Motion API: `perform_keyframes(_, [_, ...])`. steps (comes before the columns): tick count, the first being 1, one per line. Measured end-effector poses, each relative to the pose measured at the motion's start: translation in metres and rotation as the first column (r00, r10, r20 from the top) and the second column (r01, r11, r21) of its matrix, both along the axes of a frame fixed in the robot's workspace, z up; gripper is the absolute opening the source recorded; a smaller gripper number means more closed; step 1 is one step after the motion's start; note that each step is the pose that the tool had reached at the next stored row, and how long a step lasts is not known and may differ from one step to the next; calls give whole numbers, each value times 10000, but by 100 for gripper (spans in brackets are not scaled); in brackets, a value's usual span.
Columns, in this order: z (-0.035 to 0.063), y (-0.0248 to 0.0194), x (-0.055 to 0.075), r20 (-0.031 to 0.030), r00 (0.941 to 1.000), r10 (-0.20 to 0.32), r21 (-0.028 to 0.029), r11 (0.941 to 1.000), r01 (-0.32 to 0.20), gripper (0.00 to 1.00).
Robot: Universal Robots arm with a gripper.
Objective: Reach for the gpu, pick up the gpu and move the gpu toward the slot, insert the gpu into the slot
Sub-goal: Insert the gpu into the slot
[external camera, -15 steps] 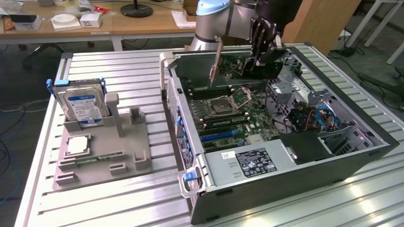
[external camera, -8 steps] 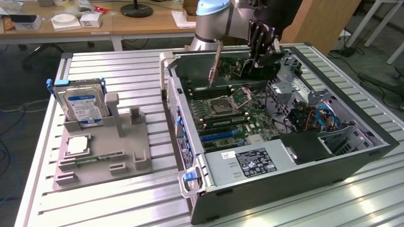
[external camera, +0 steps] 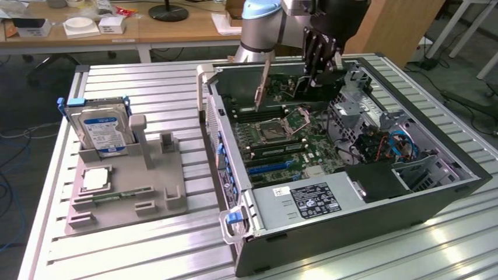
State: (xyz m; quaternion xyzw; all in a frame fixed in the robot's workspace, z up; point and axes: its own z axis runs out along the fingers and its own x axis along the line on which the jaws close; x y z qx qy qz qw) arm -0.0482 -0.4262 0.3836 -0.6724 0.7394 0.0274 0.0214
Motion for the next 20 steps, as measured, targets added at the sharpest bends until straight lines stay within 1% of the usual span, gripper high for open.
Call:
perform_keyframes(2, [-5, -3, 0, 15, 10000, 69, 0, 10000, -69, 27])
perform_keyframes(6, [-45, -3, -1, 19, 9978, 658, 0, 9978, -658, 27])
perform_keyframes(10, [-97, -12, 0, 19, 9956, 934, -1, 9956, -934, 27])
perform_keyframes(12, [-117, -33, -1, 18, 9954, 955, 1, 9954, -955, 27])
perform_keyframes(14, [-133, -71, 0, 19, 9954, 954, 2, 9954, -954, 27])
perform_keyframes(16, [-156, -95, -6, 21, 9954, 953, 3, 9954, -953, 27])
perform_keyframes(17, [-165, -101, -15, 45, 9954, 952, 2, 9955, -952, 27])
perform_keyframes(18, [-170, -104, -26, 112, 9954, 953, -8, 9954, -953, 27])
perform_keyframes(20, [-179, -106, -52, 266, 9951, 954, -20, 9954, -954, 27])
